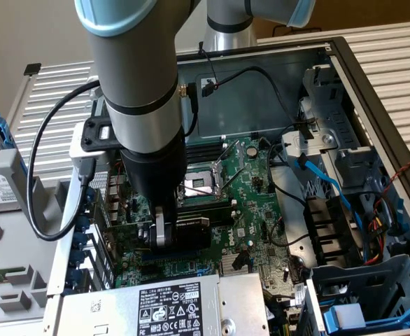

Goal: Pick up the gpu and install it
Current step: 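Insert the gpu into the slot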

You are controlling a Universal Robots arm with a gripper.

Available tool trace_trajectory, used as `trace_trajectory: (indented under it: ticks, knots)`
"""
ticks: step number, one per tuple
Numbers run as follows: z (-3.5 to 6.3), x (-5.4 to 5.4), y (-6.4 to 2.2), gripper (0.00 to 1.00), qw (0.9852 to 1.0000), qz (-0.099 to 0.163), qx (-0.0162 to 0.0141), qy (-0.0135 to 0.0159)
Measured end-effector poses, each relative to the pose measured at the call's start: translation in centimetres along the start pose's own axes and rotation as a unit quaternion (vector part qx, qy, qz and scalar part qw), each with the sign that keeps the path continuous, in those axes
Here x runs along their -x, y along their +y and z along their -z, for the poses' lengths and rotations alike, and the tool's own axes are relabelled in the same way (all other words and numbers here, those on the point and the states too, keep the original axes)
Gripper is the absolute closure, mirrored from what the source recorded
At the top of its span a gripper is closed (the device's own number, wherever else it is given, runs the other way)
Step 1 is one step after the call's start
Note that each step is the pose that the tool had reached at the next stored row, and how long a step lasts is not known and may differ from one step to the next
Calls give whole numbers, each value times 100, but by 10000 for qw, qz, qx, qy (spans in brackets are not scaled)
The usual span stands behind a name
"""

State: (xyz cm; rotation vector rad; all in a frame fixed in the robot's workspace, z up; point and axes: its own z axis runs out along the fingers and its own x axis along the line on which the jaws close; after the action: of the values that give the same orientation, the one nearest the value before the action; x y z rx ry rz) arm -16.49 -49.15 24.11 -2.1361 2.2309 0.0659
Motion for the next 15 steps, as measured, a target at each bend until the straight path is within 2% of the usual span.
trace_trajectory:
  ticks: [15]
  knots:
    - [0,5,0,72,10000,-95,-6,1]
